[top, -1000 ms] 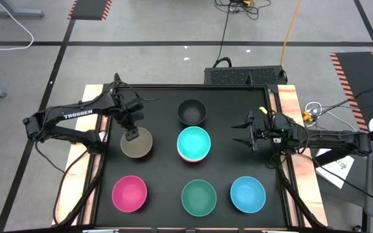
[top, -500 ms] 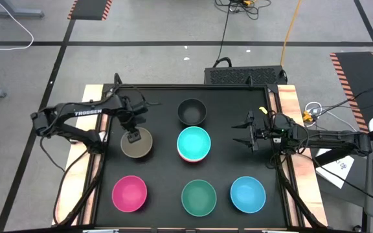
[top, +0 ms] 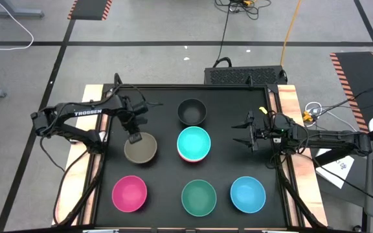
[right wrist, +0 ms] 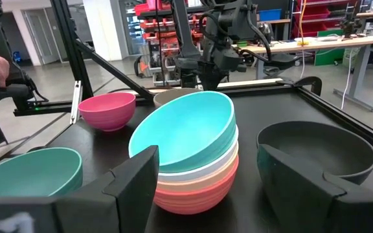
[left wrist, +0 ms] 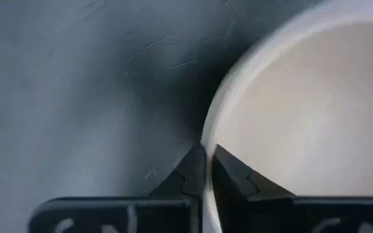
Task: Nest bowls inside each other
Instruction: Stack the gray bowl on the light blue bowl
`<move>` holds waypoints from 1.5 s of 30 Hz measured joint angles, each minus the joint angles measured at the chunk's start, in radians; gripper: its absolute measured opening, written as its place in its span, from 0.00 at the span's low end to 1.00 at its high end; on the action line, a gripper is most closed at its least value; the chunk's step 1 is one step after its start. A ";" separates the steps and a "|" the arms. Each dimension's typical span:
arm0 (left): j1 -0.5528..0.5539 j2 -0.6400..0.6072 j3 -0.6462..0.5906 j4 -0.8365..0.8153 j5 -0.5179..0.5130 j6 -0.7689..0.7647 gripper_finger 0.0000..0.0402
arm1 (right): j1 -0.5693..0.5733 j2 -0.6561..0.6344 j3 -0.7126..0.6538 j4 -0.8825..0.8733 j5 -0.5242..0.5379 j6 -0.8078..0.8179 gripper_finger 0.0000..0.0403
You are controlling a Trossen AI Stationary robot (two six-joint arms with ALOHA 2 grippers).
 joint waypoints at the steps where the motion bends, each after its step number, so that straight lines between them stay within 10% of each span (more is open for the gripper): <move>1: -0.007 0.000 0.001 0.005 -0.007 -0.003 0.04 | 0.000 0.000 0.000 0.000 0.000 0.000 0.62; 19: -0.075 -0.011 0.286 -0.134 -0.186 0.005 0.01 | 0.000 0.000 0.000 -0.012 -0.001 0.000 0.62; 35: -0.185 -0.004 0.660 -0.084 -0.013 -0.004 0.01 | 0.000 0.000 -0.026 -0.006 -0.001 0.000 0.62; 45: -0.345 0.097 0.771 -0.020 -0.210 0.118 0.01 | 0.000 0.000 -0.027 0.018 -0.002 -0.002 0.62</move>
